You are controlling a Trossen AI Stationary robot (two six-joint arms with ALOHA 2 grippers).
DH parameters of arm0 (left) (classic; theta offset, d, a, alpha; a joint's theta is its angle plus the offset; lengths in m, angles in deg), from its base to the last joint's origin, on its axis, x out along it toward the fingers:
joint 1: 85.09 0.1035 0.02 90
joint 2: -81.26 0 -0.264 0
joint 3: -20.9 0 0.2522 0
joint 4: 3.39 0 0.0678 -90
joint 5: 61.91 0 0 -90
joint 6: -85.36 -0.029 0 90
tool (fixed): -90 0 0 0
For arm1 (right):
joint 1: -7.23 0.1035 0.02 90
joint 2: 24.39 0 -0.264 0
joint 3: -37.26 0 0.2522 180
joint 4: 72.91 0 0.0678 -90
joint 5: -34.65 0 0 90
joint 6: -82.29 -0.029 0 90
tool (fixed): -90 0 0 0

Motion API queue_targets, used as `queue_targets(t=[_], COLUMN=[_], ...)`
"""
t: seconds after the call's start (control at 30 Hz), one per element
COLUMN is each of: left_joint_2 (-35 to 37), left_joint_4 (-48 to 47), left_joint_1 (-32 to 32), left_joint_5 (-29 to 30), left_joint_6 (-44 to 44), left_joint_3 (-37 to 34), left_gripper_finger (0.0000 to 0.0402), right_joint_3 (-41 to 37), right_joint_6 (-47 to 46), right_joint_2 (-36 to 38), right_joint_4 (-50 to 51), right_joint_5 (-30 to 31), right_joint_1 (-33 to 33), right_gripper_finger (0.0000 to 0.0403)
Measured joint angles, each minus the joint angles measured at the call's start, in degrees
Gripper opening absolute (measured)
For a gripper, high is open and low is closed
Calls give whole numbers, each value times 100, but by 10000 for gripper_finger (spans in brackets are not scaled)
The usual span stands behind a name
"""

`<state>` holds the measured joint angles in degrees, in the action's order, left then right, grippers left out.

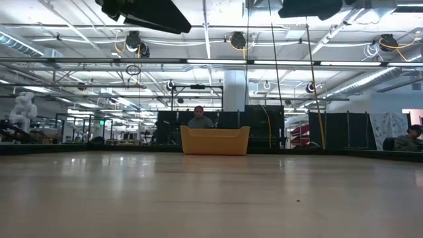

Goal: Sort blocks by size
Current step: Return to Home Position

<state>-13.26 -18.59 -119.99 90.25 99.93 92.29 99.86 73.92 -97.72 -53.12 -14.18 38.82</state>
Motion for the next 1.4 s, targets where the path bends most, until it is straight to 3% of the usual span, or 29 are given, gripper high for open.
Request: queue_targets(t=[0.2,0.37,0.6,0.8,1.13,1.4], left_joint_2=[222,762,1516,1624,1674,1673], left_joint_4=[-126,-363,-931,-1278,-7,2080], left_joint_1=[0,-1,0,-17,615,1334], left_joint_5=[-61,-209,-113,-35,-1045,-2162], left_joint_6=[-54,-365,-445,-432,-201,-827], left_joint_3=[0,2,4,-9,-1203,-2229], left_gripper_finger=[173,173,173,173,126,80], right_joint_3=[0,0,0,-539,-2424,-3859], right_joint_6=[-246,-396,-472,-481,-320,658], right_joint_2=[288,627,1284,2162,3772,3843], right_joint_4=[649,1101,1719,1682,67,-3159], right_joint_5=[416,456,969,1178,930,644], right_joint_1=[167,230,434,602,614,500], right_gripper_finger=[144,144,144,144,144,144])
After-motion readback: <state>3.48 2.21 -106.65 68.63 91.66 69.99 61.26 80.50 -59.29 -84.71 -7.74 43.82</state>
